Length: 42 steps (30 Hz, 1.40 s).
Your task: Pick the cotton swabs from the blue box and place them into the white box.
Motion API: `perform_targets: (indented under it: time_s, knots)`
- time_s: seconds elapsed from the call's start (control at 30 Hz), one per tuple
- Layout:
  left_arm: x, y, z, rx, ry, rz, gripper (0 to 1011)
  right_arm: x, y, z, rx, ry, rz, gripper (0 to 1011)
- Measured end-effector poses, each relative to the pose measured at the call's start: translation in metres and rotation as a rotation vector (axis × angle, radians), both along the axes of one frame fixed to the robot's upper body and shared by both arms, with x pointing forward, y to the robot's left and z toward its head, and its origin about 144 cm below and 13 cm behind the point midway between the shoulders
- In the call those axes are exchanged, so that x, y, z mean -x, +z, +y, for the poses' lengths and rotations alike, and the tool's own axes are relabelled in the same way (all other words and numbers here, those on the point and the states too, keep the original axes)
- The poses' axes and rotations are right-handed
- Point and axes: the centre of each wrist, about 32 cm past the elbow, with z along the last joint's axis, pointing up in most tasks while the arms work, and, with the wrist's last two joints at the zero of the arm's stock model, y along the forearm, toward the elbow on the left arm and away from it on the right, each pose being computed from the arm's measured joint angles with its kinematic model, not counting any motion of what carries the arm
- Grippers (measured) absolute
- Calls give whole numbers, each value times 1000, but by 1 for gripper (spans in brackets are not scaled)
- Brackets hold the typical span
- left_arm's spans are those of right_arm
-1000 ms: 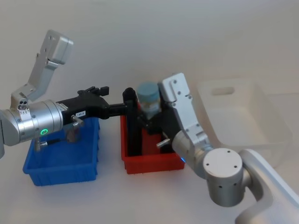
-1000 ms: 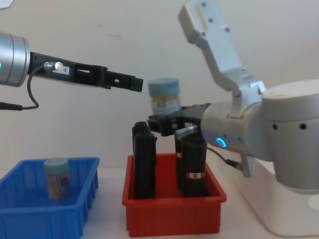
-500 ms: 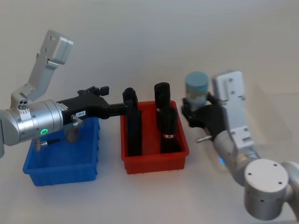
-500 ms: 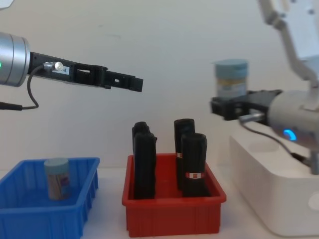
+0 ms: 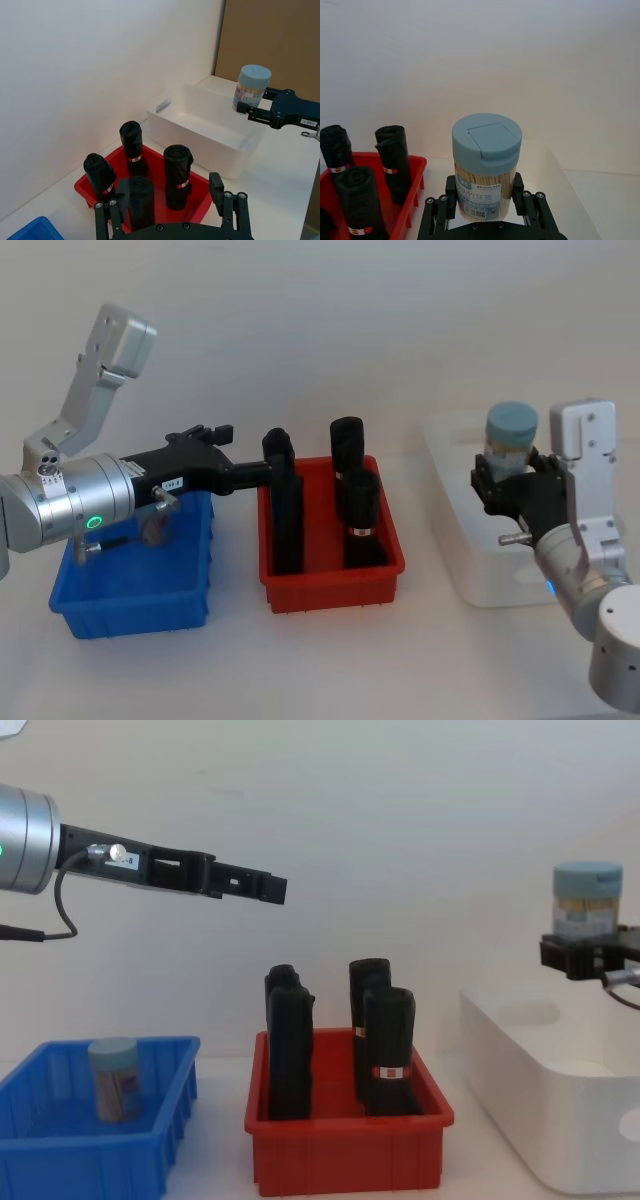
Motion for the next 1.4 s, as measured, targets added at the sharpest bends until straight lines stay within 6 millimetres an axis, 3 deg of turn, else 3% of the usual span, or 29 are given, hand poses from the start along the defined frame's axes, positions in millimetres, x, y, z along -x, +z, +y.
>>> perform_targets:
  time_s: [0.37,0.8,1.27,1.4]
  knots:
    - [0,0,0,0,0,0,1004,-29,-23,-26,-17,12,72,636]
    - [0,0,0,0,0,0,1004,-50,-41,-36,-26,64,134,636]
    - [0,0,0,0,0,0,1004,-57,-50,-40,-33,101,152,1000]
    - [0,0,0,0,0,0,1004,-57,-50,-41,-35,103,141,1002]
